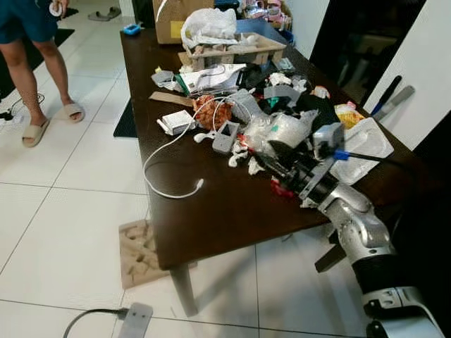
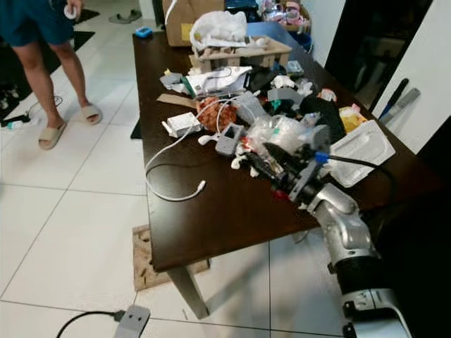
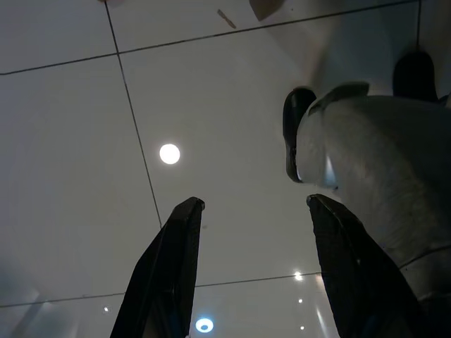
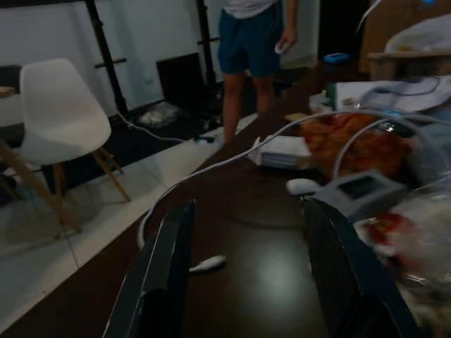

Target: Picking trash to rubbish bin

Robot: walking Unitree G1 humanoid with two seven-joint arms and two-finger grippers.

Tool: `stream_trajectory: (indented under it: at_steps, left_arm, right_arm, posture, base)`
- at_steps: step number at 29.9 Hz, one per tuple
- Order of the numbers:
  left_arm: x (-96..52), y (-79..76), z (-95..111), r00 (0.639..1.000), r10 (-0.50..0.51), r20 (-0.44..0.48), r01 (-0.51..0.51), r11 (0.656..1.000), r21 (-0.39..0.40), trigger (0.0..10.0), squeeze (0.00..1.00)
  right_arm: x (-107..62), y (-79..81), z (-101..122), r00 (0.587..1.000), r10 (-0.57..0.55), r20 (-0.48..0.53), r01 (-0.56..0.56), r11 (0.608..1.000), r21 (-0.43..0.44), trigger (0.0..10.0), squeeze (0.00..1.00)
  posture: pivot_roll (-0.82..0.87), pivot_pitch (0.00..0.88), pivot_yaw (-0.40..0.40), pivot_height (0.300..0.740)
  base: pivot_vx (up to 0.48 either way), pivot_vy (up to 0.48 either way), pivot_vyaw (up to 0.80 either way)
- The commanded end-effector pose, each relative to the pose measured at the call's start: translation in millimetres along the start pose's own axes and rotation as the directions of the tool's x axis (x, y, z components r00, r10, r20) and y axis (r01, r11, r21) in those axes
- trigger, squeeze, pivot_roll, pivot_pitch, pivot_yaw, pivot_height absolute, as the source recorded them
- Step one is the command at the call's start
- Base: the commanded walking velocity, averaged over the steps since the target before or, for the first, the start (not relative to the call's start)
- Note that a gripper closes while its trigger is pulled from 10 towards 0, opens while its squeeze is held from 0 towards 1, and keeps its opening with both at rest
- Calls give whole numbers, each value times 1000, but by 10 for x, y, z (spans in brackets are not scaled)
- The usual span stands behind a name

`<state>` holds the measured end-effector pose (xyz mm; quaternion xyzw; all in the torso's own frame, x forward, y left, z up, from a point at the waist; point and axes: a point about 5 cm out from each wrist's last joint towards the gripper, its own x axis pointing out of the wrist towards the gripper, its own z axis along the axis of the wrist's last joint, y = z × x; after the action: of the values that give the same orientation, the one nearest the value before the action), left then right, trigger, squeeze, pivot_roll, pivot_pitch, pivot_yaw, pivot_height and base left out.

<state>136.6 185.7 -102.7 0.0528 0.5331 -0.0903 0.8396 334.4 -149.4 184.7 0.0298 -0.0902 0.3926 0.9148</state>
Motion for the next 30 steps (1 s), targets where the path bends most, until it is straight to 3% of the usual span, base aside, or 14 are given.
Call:
stream_trajectory:
  at_steps: [1,9,11,12,20,21,22,24,29,30]
  left_arm:
    - [-8,-33,-106,999,-7,-35,8,1000,2,10000,0]
    - [-5,-48,-101,999,-13,-35,13,1000,-3,10000,0]
    - [1,-73,-90,999,-18,-31,18,1000,-6,10000,0]
    - [4,-86,-88,999,-20,-30,20,1000,-8,10000,0]
    - [3,-111,-114,999,-25,-33,24,1000,-17,10000,0]
    - [0,-111,-130,999,-25,-36,24,1000,-20,10000,0]
    - [0,-111,-130,999,-25,-36,24,1000,-20,10000,0]
    - [-2,-108,-139,999,-24,-38,23,999,-23,10000,0]
    - [-2,-106,-137,999,-23,-37,22,999,-27,10000,0]
    - [-1,-106,-136,999,-23,-36,22,999,-28,10000,0]
  right_arm:
    - [121,61,-37,998,-29,-55,28,999,-28,10000,0]
    - [311,174,-126,982,-131,-139,125,991,-47,10000,0]
    - [355,141,-202,962,-208,-180,200,978,-63,10000,0]
    - [349,92,-246,945,-255,-206,244,966,-81,10000,1000]
    - [266,-123,-355,851,-443,-281,414,896,-159,10000,1000]
    - [220,-189,-419,802,-507,-316,474,862,-179,10000,1000]
    - [220,-189,-419,802,-507,-316,474,862,-179,10000,1000]
    - [170,-241,-493,747,-567,-349,532,823,-198,10000,1000]
    - [129,-284,-561,688,-622,-373,590,779,-212,10000,1000]
    - [116,-296,-580,670,-636,-382,607,766,-210,10000,725]
  posture:
    - [3,90,-21,740]
    - [0,97,-20,740]
    - [2,103,-23,740]
    - [2,103,-23,740]
    - [6,106,-26,740]
    - [13,108,-28,740]
    - [13,108,-28,740]
    - [14,108,-30,740]
    - [17,113,-35,740]
    - [17,113,-35,740]
  base:
    - [0,0,0]
    - [0,0,0]
    - [0,0,0]
    - [0,0,0]
    - [0,0,0]
    - [0,0,0]
    - [0,0,0]
    - [0,0,0]
    - [0,0,0]
    - [0,0,0]
